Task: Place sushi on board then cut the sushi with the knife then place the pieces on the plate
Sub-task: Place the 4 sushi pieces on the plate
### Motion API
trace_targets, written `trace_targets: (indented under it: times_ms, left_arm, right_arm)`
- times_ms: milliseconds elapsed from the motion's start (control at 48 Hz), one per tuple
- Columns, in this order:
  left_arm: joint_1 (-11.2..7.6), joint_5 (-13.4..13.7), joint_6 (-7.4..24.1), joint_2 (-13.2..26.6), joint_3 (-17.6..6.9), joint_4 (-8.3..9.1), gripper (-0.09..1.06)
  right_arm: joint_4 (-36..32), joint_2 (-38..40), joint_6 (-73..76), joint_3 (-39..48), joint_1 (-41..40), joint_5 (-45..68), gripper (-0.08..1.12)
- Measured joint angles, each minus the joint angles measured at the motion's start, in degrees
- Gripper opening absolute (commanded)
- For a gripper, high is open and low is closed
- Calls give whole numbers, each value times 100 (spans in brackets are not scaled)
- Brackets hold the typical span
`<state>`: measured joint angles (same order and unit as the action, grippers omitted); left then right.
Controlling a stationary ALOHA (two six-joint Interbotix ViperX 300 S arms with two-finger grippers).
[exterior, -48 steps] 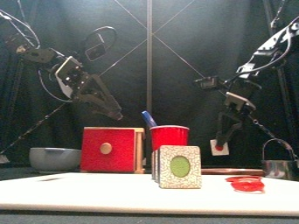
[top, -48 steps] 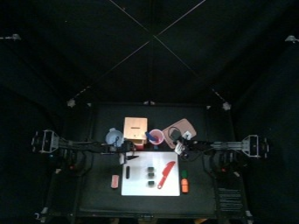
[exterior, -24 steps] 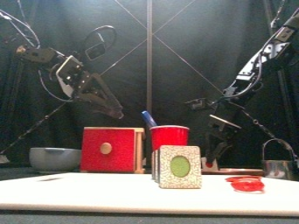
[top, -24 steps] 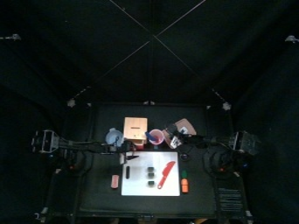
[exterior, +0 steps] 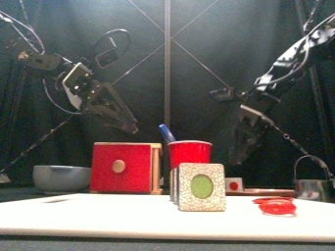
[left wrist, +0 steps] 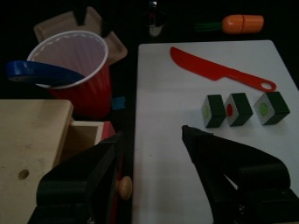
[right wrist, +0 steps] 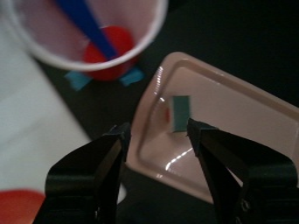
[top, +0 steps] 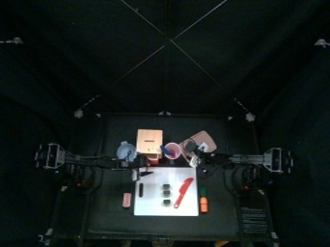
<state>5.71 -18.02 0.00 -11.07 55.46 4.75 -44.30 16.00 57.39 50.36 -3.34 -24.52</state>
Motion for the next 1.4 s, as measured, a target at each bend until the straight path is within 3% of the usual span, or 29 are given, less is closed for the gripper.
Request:
trace_targets:
  times_ms: [104,354,521,812,1396]
  left_arm:
    - [0,0,18,0,-9,-44,90]
    - [0,0,0,9,-53,-70,90]
    - [-9,0,18,9,-62,-167,90]
    - [-9,0,9,9,-70,-185,90]
    - [-26,0,9,9,-62,-193,90]
  right_arm:
    - [396,70,0,-114,545,-9,88]
    - [888,-352,-18,-624,940,422,88]
    - [923,-993,-9,-1011,1090,940,88]
    - [896,-2268,-18,-1723,1248,1345,88]
    - [765,-2540,-9,-1942,1187,1354,88]
